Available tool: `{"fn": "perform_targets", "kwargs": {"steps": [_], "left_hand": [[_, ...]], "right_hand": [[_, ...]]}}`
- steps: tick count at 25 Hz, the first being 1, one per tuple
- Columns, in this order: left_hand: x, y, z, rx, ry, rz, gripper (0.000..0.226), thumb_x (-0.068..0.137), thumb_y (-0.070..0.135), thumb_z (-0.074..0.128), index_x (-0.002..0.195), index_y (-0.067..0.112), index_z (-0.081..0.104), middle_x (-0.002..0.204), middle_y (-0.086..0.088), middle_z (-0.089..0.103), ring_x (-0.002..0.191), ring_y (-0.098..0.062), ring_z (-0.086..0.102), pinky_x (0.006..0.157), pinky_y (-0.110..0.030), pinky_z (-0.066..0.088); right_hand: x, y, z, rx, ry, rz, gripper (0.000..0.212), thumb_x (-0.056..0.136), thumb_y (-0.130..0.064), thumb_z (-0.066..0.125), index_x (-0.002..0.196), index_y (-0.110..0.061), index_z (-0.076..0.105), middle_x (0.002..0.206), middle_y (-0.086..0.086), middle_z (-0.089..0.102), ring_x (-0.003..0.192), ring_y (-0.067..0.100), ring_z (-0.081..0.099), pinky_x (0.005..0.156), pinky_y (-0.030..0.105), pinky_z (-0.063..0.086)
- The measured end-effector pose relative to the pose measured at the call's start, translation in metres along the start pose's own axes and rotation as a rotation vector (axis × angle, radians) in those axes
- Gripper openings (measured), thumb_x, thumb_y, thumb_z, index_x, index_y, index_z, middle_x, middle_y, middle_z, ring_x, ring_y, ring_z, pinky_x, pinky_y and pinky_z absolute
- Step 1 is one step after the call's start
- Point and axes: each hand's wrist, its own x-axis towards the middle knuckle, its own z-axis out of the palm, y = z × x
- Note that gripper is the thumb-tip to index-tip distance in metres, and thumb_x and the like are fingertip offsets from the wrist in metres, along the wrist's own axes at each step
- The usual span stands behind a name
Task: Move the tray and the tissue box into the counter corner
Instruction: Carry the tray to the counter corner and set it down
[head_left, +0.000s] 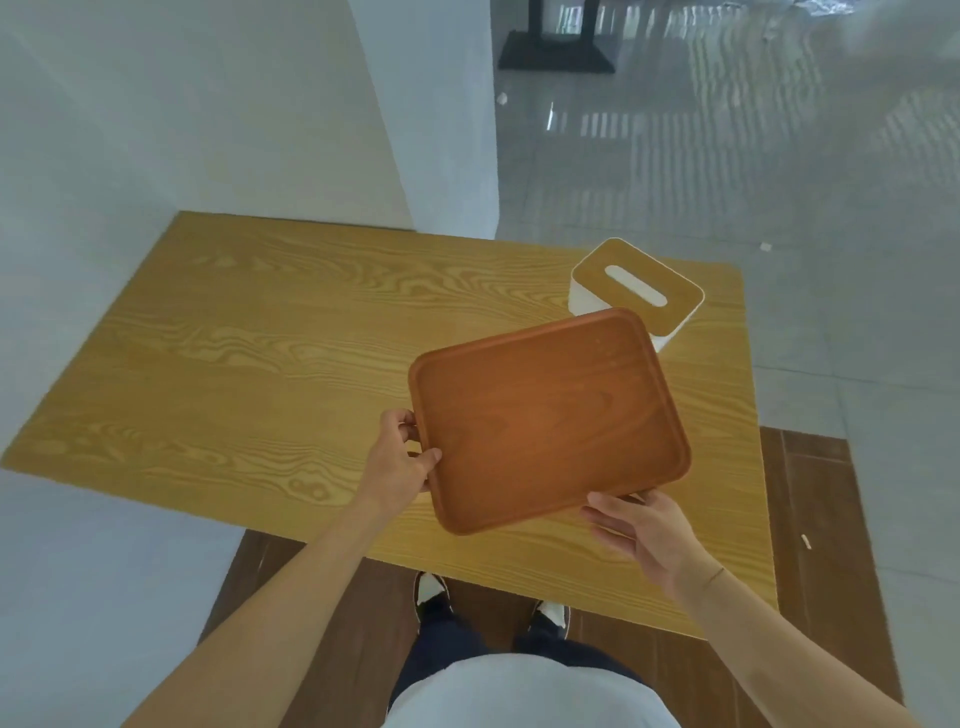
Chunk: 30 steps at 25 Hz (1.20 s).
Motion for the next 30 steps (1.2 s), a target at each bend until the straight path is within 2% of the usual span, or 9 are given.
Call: {"fn": "perform_targets", "kwargs": {"steps": [5, 7, 10, 12, 17, 20, 23, 27, 30], "left_hand": [[0.0, 0.001, -0.074, -0.081, 0.107, 0.06, 0.044, 0.091, -0.003, 0.064, 0.119, 0.019, 0.039, 0.105, -0.005, 0.057, 0.067, -0.006, 0.068, 0.053, -0.032, 0.06], [-0.001, -0.004, -0.107, -0.108, 0.149, 0.078, 0.046, 0.091, -0.002, 0.065, 0.119, 0.023, 0.04, 0.105, -0.004, 0.057, 0.071, -0.01, 0.068, 0.056, -0.038, 0.062], [-0.003, -0.019, -0.16, -0.151, 0.204, 0.097, 0.05, 0.091, -0.001, 0.066, 0.122, 0.027, 0.04, 0.105, -0.004, 0.057, 0.082, -0.025, 0.067, 0.063, -0.052, 0.062], [-0.003, -0.03, -0.193, -0.183, 0.23, 0.109, 0.053, 0.091, 0.0, 0.066, 0.124, 0.031, 0.039, 0.106, -0.004, 0.057, 0.084, -0.029, 0.066, 0.063, -0.054, 0.062], [-0.001, -0.06, -0.276, -0.217, 0.257, 0.12, 0.058, 0.091, 0.002, 0.067, 0.13, 0.033, 0.037, 0.108, -0.006, 0.056, 0.085, -0.028, 0.067, 0.058, -0.044, 0.062], [0.001, -0.073, -0.317, -0.2, 0.283, 0.121, 0.058, 0.091, 0.002, 0.067, 0.128, 0.034, 0.037, 0.109, -0.006, 0.056, 0.078, -0.019, 0.068, 0.052, -0.032, 0.059], [0.007, -0.083, -0.346, -0.207, 0.283, 0.121, 0.06, 0.09, 0.002, 0.067, 0.134, 0.031, 0.036, 0.109, -0.007, 0.055, 0.077, -0.019, 0.068, 0.053, -0.033, 0.059], [0.021, -0.093, -0.368, -0.188, 0.297, 0.104, 0.061, 0.091, 0.005, 0.068, 0.136, 0.031, 0.036, 0.109, -0.005, 0.055, 0.078, -0.019, 0.069, 0.054, -0.034, 0.06], [0.039, -0.096, -0.381, -0.183, 0.307, 0.086, 0.062, 0.091, 0.006, 0.068, 0.137, 0.03, 0.035, 0.108, -0.005, 0.056, 0.079, -0.02, 0.069, 0.055, -0.034, 0.06]], "right_hand": [[0.014, -0.02, 0.074, -0.118, -0.087, -0.075, 0.056, 0.075, -0.009, 0.086, 0.124, -0.01, 0.057, 0.106, 0.008, 0.078, 0.095, 0.028, 0.075, 0.081, 0.04, 0.058], [0.017, -0.021, 0.108, -0.15, -0.118, -0.097, 0.058, 0.075, -0.011, 0.087, 0.125, -0.011, 0.057, 0.112, 0.01, 0.075, 0.095, 0.027, 0.075, 0.082, 0.041, 0.058], [0.018, -0.015, 0.162, -0.199, -0.156, -0.124, 0.056, 0.075, -0.014, 0.088, 0.123, -0.01, 0.059, 0.113, 0.011, 0.075, 0.096, 0.027, 0.075, 0.082, 0.04, 0.058], [0.019, -0.013, 0.197, -0.23, -0.174, -0.145, 0.056, 0.074, -0.014, 0.088, 0.122, -0.011, 0.06, 0.113, 0.01, 0.075, 0.096, 0.027, 0.075, 0.081, 0.039, 0.058], [0.022, 0.004, 0.284, -0.314, -0.23, -0.183, 0.06, 0.069, -0.021, 0.09, 0.121, -0.014, 0.061, 0.106, 0.005, 0.078, 0.096, 0.027, 0.075, 0.078, 0.037, 0.058], [0.024, 0.018, 0.326, -0.323, -0.247, -0.188, 0.062, 0.064, -0.024, 0.091, 0.118, -0.015, 0.062, 0.102, 0.003, 0.079, 0.096, 0.027, 0.075, 0.076, 0.037, 0.057], [0.028, 0.027, 0.355, -0.326, -0.255, -0.179, 0.064, 0.06, -0.026, 0.091, 0.116, -0.014, 0.064, 0.101, 0.004, 0.079, 0.096, 0.027, 0.075, 0.078, 0.037, 0.057], [0.046, 0.031, 0.379, -0.331, -0.255, -0.166, 0.055, 0.069, -0.02, 0.089, 0.117, -0.011, 0.064, 0.101, 0.005, 0.079, 0.095, 0.026, 0.075, 0.079, 0.037, 0.058], [0.065, 0.028, 0.397, -0.35, -0.251, -0.158, 0.055, 0.069, -0.02, 0.09, 0.116, -0.01, 0.065, 0.1, 0.006, 0.079, 0.094, 0.026, 0.075, 0.078, 0.037, 0.058]]}}
